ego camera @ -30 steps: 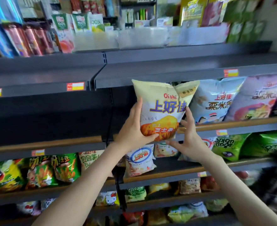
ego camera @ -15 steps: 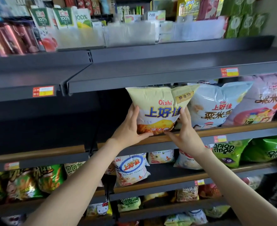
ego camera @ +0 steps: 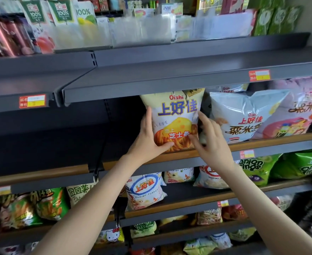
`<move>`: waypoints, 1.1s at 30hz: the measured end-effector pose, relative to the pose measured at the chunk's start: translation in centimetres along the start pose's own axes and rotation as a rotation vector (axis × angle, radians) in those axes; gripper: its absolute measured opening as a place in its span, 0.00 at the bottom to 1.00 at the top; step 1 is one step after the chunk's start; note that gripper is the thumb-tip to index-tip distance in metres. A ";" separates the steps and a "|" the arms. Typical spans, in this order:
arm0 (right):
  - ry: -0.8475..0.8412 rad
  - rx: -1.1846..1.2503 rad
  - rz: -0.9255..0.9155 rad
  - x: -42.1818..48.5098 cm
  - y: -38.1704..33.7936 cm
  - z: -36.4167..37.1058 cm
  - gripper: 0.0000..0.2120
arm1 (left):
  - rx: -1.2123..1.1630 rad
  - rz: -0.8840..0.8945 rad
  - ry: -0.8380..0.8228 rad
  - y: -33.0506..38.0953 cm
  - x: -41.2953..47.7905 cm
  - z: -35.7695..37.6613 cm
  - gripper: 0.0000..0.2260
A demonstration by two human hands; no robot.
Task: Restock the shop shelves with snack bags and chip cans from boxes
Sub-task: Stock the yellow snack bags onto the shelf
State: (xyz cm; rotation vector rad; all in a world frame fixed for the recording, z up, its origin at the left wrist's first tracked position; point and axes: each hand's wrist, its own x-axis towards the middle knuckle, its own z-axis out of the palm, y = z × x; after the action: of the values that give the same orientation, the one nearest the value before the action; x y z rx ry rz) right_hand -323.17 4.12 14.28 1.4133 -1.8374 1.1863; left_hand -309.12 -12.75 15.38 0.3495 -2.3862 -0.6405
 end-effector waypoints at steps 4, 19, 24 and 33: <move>0.389 -0.263 -0.043 -1.7 1.5 -2.1 0.21 | 0.299 0.250 0.298 0.7 -0.7 2.0 0.47; 0.095 -0.371 0.319 2.0 6.3 -4.5 0.40 | 0.297 0.075 0.242 3.8 0.7 4.3 0.48; 0.016 -0.286 0.368 3.4 6.7 -5.9 0.46 | 0.208 0.016 0.126 4.3 1.2 3.2 0.50; 0.056 -0.276 0.376 4.4 8.0 -6.3 0.48 | 0.334 0.042 0.160 3.9 0.5 3.8 0.44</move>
State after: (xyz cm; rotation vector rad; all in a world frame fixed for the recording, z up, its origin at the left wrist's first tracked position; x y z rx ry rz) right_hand -332.70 8.09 18.31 0.9010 -2.1909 1.0745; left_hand -312.27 -8.28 15.18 0.4713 -2.3358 -0.1830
